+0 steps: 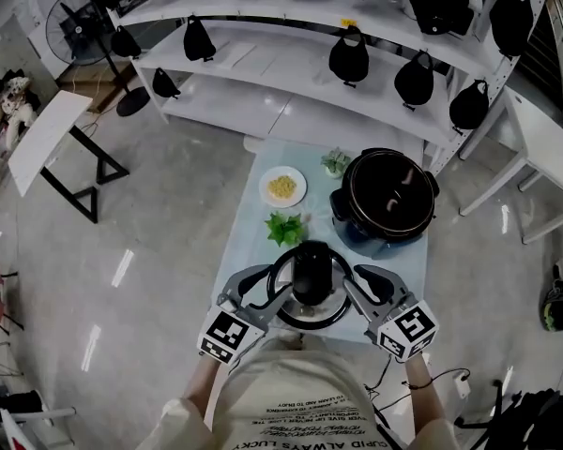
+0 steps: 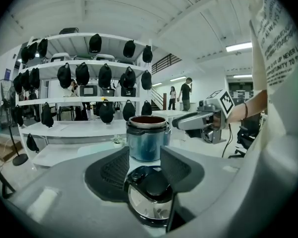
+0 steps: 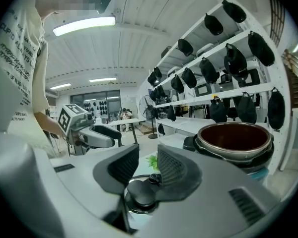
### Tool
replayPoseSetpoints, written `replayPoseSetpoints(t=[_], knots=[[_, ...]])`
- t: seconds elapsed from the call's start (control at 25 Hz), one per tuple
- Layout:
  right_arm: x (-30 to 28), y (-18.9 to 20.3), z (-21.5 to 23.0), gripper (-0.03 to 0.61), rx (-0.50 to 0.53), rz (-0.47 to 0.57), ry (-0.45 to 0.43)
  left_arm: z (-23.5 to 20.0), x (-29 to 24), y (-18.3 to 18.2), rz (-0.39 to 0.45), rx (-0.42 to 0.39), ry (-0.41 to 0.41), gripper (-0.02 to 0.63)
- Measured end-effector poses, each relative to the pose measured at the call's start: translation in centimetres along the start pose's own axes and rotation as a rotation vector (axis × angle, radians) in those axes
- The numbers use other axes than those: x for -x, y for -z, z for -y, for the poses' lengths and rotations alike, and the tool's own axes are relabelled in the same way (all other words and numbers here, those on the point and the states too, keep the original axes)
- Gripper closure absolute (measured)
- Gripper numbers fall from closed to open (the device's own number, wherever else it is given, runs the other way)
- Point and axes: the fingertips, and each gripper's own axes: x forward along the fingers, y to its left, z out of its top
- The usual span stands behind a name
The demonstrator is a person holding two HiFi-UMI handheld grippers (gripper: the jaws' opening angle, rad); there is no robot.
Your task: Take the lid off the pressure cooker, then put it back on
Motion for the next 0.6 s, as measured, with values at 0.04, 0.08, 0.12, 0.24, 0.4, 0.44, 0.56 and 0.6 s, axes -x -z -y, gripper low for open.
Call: replayPoseSetpoints(t=[0.04,0.08,0.12,0.24,0.4,0.44,0.56,0.6], knots=[[0.0,0.1,0.1,0.476,0.001,-0.005,-0.009,0.2,-0.1,0.1,-0.009,-0.006,0.001,0.431],[0.0,0.1,0.1,0.458,0.003,-0.009,-0.019,0.4,-0.2,0.2,-0.017,-0.006,0.003,0.425],[0.0,0.2,0.1,0.434,0.003,-0.011,-0.032,0.5,-0.3,0.3,-0.023,-0.001,0.004,0.415],[-0.2,0.5,0.2,0.372,-0.002,-0.023,-0.069,0.9,-0.6,0.6,-0.044,0.004,0.005,0.372],[-0.5,1.5,0.2,0.34,0.005,-0.066,-0.121,1.4,-1.0,1.0,-0.085,-0.038,0.025,0.339],[-0.6,1.8,0.1,0.331,0.005,-0.076,-0.135,1.6,-1.1,1.2,-0.098,-0.05,0.032,0.336],[-1.1,2.7,-0.3,0.308,0.012,-0.106,-0.176,1.7,-1.3,2.1,-0.135,-0.074,0.05,0.327],[-1.3,3.0,-0.3,0.305,0.017,-0.115,-0.187,1.8,-1.5,2.3,-0.145,-0.082,0.059,0.327]])
